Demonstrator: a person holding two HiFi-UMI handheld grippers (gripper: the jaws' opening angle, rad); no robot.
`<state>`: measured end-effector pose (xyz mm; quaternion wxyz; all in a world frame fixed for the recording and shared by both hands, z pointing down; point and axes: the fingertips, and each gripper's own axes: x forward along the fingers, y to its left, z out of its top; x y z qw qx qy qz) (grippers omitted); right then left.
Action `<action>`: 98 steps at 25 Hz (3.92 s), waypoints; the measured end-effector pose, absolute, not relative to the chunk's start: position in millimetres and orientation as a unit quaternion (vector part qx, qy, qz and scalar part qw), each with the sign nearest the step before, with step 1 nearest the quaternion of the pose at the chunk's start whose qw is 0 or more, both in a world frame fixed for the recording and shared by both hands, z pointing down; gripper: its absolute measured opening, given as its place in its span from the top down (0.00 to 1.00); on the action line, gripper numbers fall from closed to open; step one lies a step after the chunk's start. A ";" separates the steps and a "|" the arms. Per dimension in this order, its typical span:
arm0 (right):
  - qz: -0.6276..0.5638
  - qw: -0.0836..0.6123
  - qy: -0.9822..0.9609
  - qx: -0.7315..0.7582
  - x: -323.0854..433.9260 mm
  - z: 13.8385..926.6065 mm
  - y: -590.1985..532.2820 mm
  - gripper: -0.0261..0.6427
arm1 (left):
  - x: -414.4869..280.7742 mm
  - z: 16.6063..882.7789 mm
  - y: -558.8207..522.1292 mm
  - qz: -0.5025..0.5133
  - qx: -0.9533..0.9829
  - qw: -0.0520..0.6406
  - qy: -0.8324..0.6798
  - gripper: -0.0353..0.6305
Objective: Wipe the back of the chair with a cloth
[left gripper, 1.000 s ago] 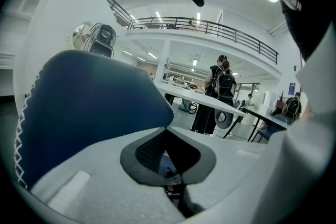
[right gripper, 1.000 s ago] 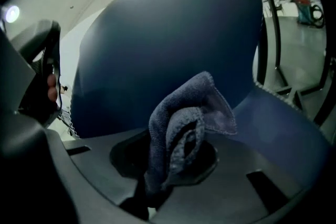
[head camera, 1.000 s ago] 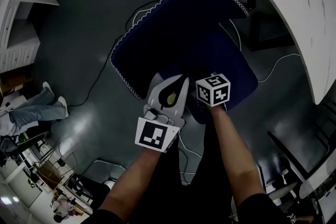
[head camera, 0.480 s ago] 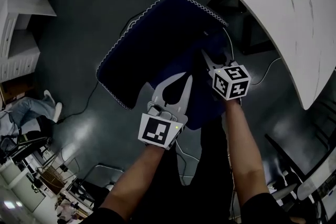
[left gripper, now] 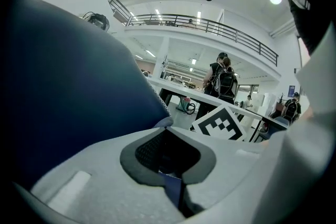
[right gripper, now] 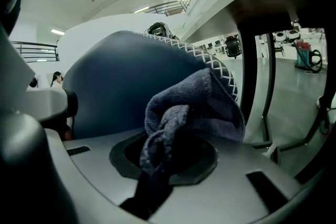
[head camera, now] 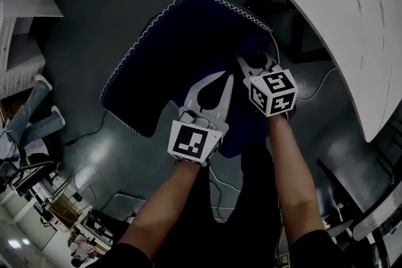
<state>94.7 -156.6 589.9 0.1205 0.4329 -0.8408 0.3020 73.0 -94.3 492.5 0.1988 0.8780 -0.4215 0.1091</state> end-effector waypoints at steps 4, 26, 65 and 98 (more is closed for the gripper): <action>0.300 0.115 -0.844 0.428 88.4 594.8 -160.3 0.84 | 65.8 501.5 -95.7 0.114 0.877 0.199 -0.423 0.94; 0.329 0.145 -0.841 0.403 -24.5 628.8 -90.6 0.84 | -38.3 511.5 -30.0 0.120 0.857 0.214 -0.452 0.94; 0.320 0.148 -0.866 0.355 -25.6 539.5 -34.5 0.84 | -52.3 425.0 -16.8 0.095 0.871 0.174 -0.450 0.94; 0.208 0.167 -0.885 0.382 38.3 488.7 -164.5 0.83 | 10.0 439.6 -111.2 0.092 0.876 0.165 -0.443 0.94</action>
